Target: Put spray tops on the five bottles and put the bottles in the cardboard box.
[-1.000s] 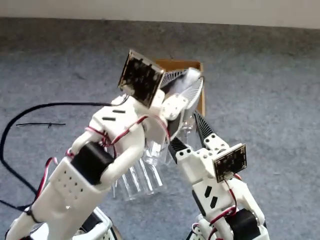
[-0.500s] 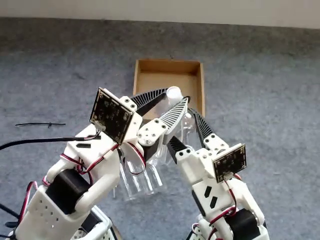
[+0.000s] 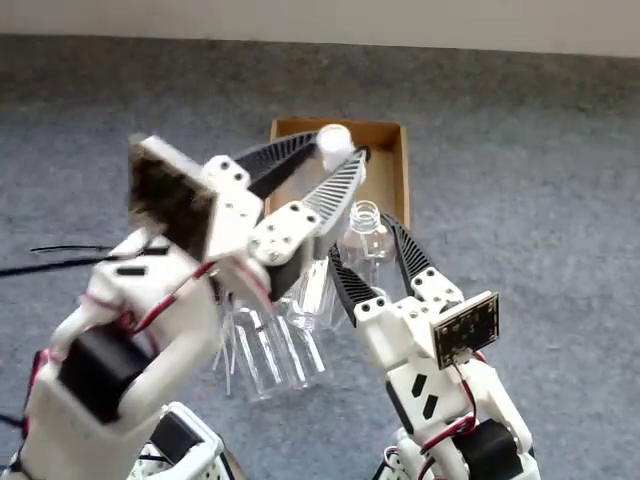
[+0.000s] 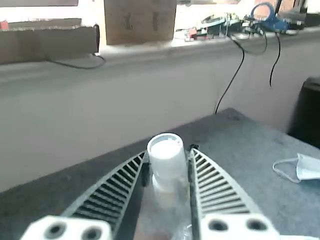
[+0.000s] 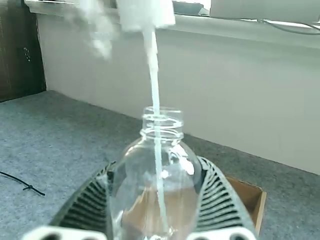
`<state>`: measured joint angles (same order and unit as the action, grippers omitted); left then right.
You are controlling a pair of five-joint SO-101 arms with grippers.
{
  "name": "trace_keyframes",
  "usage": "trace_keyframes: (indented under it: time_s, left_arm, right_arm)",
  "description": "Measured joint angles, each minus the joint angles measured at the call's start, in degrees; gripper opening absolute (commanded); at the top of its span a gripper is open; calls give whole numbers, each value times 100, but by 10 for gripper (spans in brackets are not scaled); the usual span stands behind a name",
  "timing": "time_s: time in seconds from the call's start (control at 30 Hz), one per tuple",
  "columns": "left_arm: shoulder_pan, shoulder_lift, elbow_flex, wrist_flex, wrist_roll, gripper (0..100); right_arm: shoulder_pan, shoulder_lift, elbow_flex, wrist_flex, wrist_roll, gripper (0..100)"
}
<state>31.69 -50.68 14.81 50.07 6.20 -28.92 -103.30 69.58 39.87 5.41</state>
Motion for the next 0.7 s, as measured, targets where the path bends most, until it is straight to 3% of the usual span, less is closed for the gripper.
trace_keyframes:
  time_s: [0.13, 0.33, 0.7]
  left_arm:
    - [62, 308, -26, 290, 9, 133]
    - [123, 325, -35, 448, -18, 253]
    - [176, 334, -651, 633, -26, 217]
  right_arm:
    - [0, 9, 0, 9, 0, 5]
    - [0, -9, -26, 9, -9, 5]
    - [18, -44, 44, 0, -9, 5]
